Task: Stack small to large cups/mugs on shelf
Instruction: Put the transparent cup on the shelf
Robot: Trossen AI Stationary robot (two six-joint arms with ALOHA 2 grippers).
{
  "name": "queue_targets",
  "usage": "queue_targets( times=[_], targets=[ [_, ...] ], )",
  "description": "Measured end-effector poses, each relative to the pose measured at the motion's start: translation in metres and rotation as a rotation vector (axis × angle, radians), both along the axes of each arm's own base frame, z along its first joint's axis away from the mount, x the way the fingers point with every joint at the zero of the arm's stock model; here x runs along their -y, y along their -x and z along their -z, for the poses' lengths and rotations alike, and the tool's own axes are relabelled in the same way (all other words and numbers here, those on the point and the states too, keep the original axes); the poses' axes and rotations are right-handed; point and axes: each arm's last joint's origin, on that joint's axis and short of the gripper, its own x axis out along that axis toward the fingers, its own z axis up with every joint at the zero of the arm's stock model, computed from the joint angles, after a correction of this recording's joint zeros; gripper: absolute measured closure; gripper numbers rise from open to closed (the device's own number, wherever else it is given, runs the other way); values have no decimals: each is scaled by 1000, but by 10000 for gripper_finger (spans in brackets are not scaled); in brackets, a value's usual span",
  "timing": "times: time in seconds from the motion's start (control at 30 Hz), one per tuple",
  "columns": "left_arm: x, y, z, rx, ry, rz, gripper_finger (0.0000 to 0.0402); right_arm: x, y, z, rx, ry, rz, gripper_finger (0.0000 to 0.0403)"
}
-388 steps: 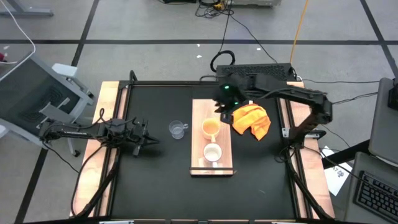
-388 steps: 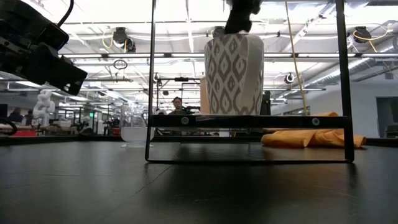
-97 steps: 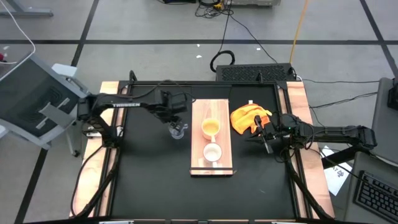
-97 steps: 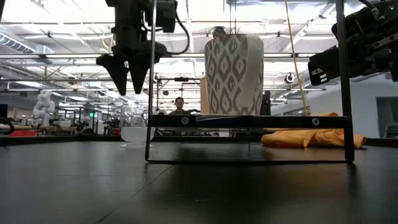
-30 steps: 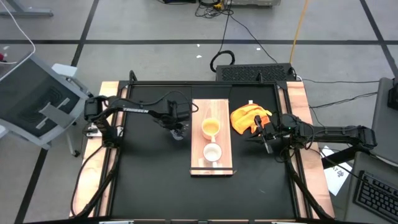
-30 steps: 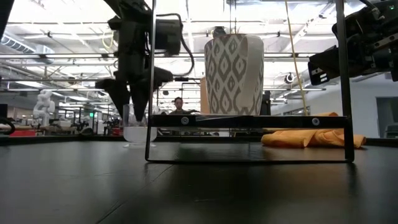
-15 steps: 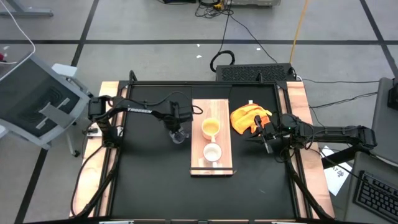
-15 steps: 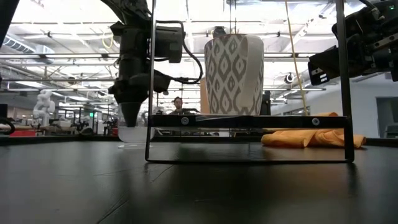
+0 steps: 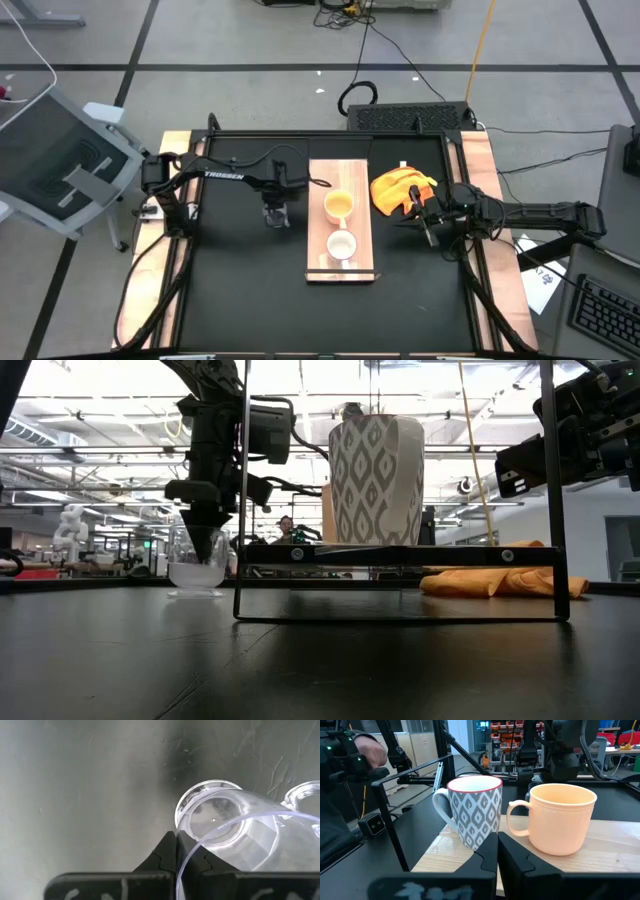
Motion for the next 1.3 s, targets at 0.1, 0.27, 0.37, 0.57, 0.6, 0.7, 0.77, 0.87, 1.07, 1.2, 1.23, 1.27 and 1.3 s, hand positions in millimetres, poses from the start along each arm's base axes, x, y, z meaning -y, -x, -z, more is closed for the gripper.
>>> queue_targets(
  times=[0.1,0.27,0.37,0.57,0.6,0.7,0.77,0.87,1.07,1.2,1.23,1.27,1.3],
  targets=[
    [-2,0,0,4,-1,7,390,0,0,0,-4,-1,0,403],
    [-3,1,-1,9,-6,-23,377,0,-1,1,-13,1,3,403],
    [-2,-1,-4,42,0,-20,364,1,-1,2,-16,4,38,403],
    [2,2,-21,121,-1,-26,322,2,-2,2,-20,5,52,403],
    [2,3,-23,130,-2,-29,315,2,-2,2,-21,4,52,403],
    [2,5,-32,169,-9,-48,293,2,-2,2,-22,4,52,403],
    [2,7,-35,179,-21,-70,277,2,-2,2,-23,4,52,403],
    [2,9,-39,189,-40,-101,251,2,-2,2,-23,4,52,403],
    [-1,12,-41,192,-16,-248,205,2,-2,2,-24,-3,52,403],
    [0,14,-40,183,-10,-323,190,2,-2,2,-24,-3,52,403],
    [0,14,-40,184,-4,-343,188,2,-2,2,-24,-3,52,403],
    [0,14,-40,185,10,-362,187,2,-2,2,-24,-3,52,403],
    [1,14,-40,182,28,-375,186,2,-2,2,-24,-3,52,403]
  ],
)
